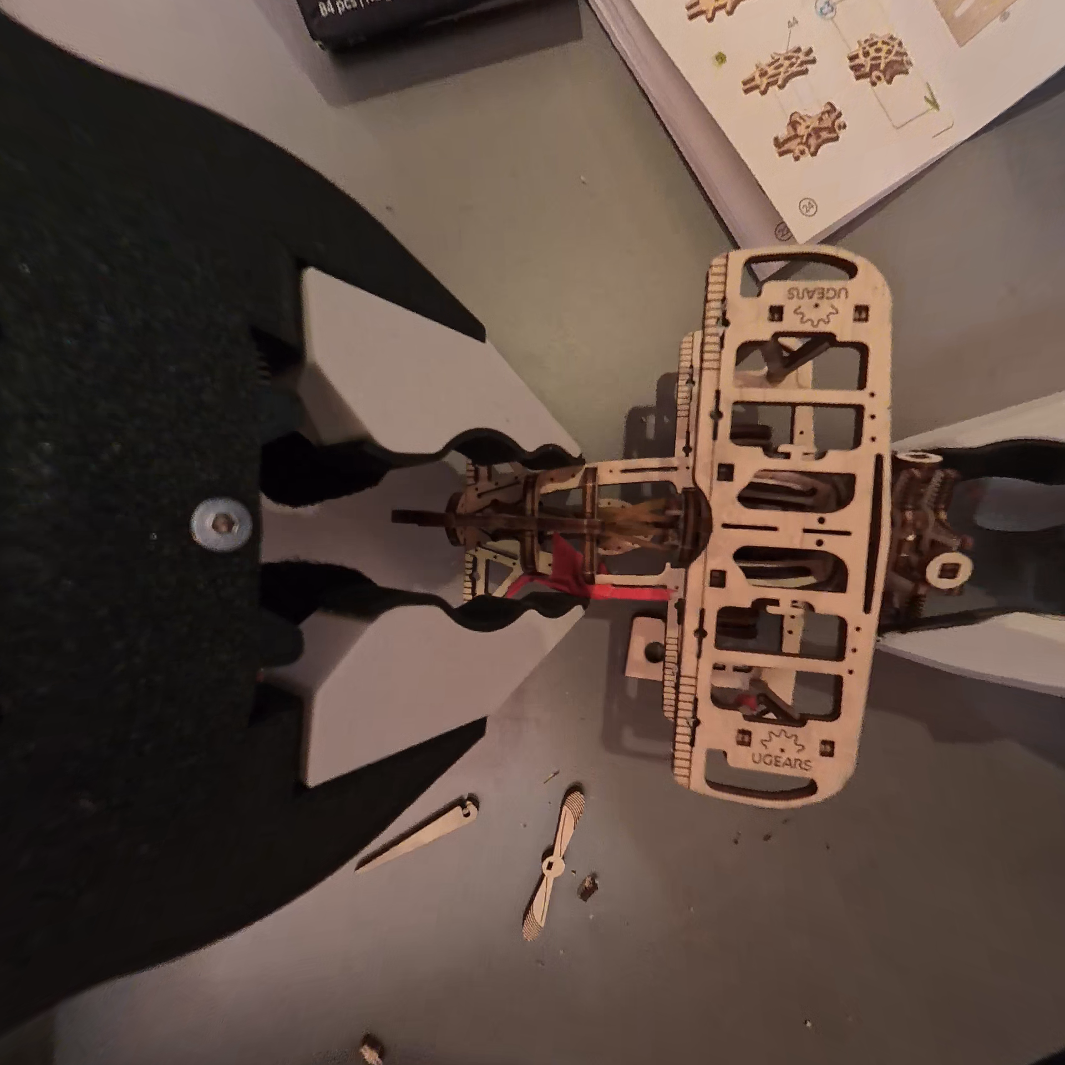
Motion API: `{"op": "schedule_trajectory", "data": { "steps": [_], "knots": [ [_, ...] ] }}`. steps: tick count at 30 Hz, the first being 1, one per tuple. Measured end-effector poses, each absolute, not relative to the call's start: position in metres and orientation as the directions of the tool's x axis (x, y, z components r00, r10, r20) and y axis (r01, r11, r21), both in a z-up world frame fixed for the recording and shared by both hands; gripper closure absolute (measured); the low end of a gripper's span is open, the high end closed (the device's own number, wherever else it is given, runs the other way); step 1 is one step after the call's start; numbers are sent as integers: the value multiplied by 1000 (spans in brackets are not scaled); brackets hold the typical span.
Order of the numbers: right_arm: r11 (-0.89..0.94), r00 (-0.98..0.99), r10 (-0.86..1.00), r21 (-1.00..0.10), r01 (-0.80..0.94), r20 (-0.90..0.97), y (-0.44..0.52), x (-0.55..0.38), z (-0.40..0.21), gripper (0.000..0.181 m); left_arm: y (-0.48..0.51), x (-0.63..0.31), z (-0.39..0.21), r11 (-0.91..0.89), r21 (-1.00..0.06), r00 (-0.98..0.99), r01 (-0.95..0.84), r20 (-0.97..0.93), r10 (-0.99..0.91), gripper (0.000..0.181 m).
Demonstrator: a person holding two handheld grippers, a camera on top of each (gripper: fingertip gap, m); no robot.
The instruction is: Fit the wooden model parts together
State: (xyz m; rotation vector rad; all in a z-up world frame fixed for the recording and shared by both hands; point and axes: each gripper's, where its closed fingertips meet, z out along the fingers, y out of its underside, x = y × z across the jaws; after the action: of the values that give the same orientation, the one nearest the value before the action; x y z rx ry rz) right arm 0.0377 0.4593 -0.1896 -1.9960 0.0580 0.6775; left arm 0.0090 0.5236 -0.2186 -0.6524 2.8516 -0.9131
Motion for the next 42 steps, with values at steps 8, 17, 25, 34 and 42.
{"op": "schedule_trajectory", "data": {
  "steps": [8, 17, 25, 34, 42],
  "knots": [
    [-542, 848, 221, -784, -304, -482, 459, 35, -191, 134, 525, 9, -219, 742, -566, -911, -359, 38, -411, 141],
    [-466, 953, 279, -884, 32, -113, 460, 40, -190, 134, 523, 9, -218, 722, -583, -908, -372, 67, -414, 141],
    [-486, 953, 295, -849, 205, 61, 459, 40, -190, 134, 522, 8, -219, 733, -573, -912, -365, 60, -407, 141],
    [-607, 964, 232, -794, 38, -131, 457, 37, -187, 134, 523, 6, -219, 756, -552, -916, -352, 37, -399, 141],
    [-562, 961, 258, -824, 68, -96, 458, 38, -189, 134, 523, 7, -219, 749, -556, -913, -360, 47, -405, 141]
  ]
}}
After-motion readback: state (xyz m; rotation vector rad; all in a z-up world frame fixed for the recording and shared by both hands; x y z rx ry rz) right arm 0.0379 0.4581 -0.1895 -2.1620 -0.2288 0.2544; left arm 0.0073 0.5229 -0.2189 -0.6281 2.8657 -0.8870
